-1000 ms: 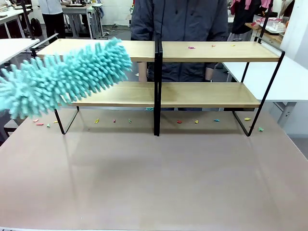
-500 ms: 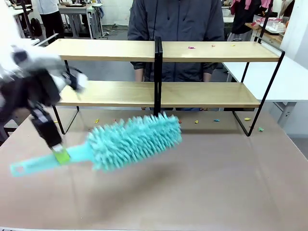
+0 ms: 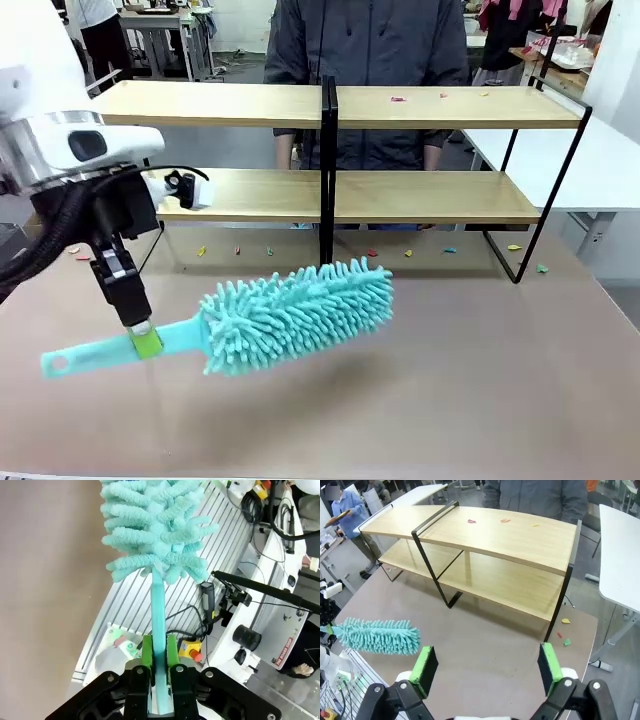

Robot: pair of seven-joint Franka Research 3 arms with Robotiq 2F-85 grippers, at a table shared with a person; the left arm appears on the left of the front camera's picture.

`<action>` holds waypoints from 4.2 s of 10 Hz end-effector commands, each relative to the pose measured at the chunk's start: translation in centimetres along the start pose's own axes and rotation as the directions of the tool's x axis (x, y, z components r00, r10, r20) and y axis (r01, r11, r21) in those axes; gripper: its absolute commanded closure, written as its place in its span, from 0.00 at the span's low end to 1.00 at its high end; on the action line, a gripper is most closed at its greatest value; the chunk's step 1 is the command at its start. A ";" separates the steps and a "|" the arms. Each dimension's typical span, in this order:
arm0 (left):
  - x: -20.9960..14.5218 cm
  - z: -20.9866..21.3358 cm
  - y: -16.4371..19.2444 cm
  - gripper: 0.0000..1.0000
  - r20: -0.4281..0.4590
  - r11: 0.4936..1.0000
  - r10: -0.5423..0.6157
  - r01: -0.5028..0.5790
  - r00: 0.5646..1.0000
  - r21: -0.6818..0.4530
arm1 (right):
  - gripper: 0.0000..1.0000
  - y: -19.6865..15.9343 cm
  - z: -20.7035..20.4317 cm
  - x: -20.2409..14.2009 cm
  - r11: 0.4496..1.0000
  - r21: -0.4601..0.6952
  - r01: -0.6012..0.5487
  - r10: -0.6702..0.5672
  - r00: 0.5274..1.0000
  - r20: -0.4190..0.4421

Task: Clean the shelves.
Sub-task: Clean another randomly selected level of the Shelf with the Duster.

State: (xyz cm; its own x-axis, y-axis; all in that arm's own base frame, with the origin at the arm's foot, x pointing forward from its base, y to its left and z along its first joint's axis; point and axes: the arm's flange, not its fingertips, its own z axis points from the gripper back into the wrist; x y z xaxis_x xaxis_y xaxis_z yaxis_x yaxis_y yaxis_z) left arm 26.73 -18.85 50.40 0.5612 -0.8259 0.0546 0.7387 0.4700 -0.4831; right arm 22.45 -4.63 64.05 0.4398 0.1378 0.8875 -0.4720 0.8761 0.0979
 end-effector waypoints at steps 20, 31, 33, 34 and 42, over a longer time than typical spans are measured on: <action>5.3 -9.8 -12.6 0.88 -0.020 0.928 -0.203 0.186 0.979 -0.321 | 0.00 0.0 0.0 0.1 1.000 -0.001 0.000 0.000 1.000 0.001; 14.4 -11.9 -9.4 0.88 0.286 0.893 0.426 -0.450 0.858 0.018 | 0.00 0.0 0.0 0.1 1.000 -0.001 0.000 0.000 1.000 0.001; 17.1 -12.5 -7.9 0.88 0.343 0.792 0.523 -0.594 0.780 0.143 | 0.00 0.0 0.0 0.1 1.000 -0.001 0.000 0.000 1.000 0.001; 18.4 -12.7 -7.3 0.88 0.365 0.758 0.549 -0.632 0.752 0.161 | 0.00 0.0 0.0 0.1 1.000 -0.001 0.000 0.000 1.000 0.001; 21.3 -13.3 -5.8 0.88 0.513 0.690 0.578 -0.716 0.635 0.109 | 0.00 0.0 0.0 0.1 1.000 -0.001 0.000 0.000 1.000 0.001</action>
State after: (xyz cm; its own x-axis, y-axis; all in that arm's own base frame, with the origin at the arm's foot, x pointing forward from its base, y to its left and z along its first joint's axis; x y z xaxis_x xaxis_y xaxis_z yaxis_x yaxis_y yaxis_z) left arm 28.63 -41.70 42.72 0.9753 -0.1715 0.1393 0.2060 0.9335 -0.2934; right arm 22.44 -4.64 64.05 0.4395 0.1377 0.8877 -0.4721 0.8761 0.0979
